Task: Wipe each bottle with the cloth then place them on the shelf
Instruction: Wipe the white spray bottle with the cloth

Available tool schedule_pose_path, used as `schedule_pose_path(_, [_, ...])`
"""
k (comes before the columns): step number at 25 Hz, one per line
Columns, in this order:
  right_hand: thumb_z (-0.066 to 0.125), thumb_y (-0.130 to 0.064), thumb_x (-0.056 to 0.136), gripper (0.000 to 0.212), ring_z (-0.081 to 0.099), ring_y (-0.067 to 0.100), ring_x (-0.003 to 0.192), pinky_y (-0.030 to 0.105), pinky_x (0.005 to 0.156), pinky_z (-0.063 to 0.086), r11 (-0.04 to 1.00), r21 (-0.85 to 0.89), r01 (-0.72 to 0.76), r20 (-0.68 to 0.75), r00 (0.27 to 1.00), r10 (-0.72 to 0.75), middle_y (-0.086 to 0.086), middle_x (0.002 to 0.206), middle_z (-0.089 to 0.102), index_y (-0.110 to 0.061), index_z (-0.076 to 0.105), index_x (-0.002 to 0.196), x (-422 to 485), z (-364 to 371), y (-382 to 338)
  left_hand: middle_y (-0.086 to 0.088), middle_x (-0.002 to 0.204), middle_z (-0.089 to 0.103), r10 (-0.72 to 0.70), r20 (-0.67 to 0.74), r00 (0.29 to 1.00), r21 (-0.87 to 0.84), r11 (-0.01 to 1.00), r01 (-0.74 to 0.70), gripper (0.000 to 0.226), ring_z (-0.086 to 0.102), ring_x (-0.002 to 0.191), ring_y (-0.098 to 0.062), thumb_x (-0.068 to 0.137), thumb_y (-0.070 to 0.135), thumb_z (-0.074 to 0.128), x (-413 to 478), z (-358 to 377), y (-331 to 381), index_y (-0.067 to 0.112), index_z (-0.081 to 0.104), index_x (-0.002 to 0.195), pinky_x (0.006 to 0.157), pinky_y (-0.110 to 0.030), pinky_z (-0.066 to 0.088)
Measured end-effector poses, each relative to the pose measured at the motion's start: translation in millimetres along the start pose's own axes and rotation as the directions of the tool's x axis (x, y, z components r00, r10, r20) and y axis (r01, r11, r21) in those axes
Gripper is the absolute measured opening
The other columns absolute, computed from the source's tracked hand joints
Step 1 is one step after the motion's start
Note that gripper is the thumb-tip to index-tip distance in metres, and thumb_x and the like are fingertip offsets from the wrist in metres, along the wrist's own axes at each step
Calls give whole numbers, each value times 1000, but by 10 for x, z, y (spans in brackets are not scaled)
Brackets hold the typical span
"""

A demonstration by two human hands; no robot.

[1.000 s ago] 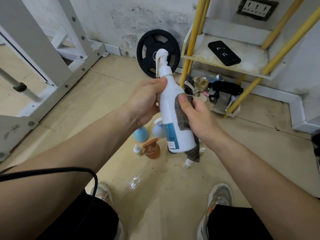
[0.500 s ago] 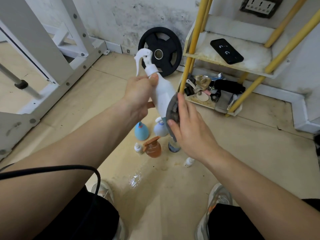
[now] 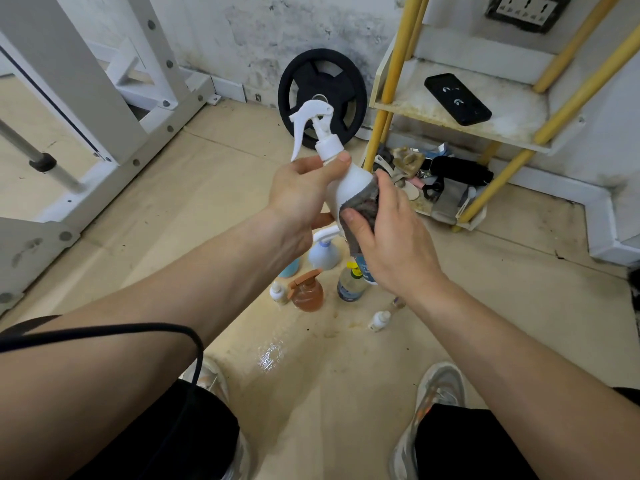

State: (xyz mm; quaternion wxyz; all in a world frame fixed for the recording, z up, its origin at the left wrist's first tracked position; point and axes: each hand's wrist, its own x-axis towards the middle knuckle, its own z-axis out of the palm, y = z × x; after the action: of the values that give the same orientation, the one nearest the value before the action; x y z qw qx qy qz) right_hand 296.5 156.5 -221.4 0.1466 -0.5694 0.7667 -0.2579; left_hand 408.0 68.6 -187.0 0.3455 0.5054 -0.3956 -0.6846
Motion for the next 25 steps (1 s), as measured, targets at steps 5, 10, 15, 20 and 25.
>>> schedule_pose_path(5, [48,-48,102,57,58,17,118,37,99,48,923,374,-91,-25,994,108,-1,129,61,-17,39,148,79,23,77,5,95,72,17,103,995,85,996,-26,7,69,76,-5,95,18,67,-32,-6,20,23,69,100,54,-21,56])
schedule_pose_path(10, [50,-44,102,31,73,21,98,43,92,57,517,817,-255,116,951,287,1,101,76,-17,65,106,193,-93,107,11,110,75,97,284,954,210,964,-160,34,68,102,-5,94,-1,59,53,-149,80,23,69,116,82,-23,57])
schedule_pose_path(15, [42,-47,103,53,71,33,100,46,89,58,169,937,-305,268,940,214,18,111,73,-3,65,122,202,-200,82,-1,110,73,274,308,911,222,911,-349,24,69,87,-10,91,10,72,62,-178,85,14,68,114,82,-27,59])
schedule_pose_path(20, [31,-51,104,57,71,24,98,42,95,54,7,948,-317,311,933,179,11,108,74,-11,71,112,159,-165,96,-6,105,72,57,287,956,330,931,-154,38,68,87,-16,91,50,64,-36,-139,-86,17,67,108,68,-26,58])
schedule_pose_path(25, [27,-48,107,57,70,22,110,42,102,53,91,957,-275,248,940,233,10,120,72,-8,63,127,155,-101,79,2,107,73,20,359,933,253,960,-118,35,71,89,-16,95,51,57,-110,-140,-177,24,62,118,70,-35,57])
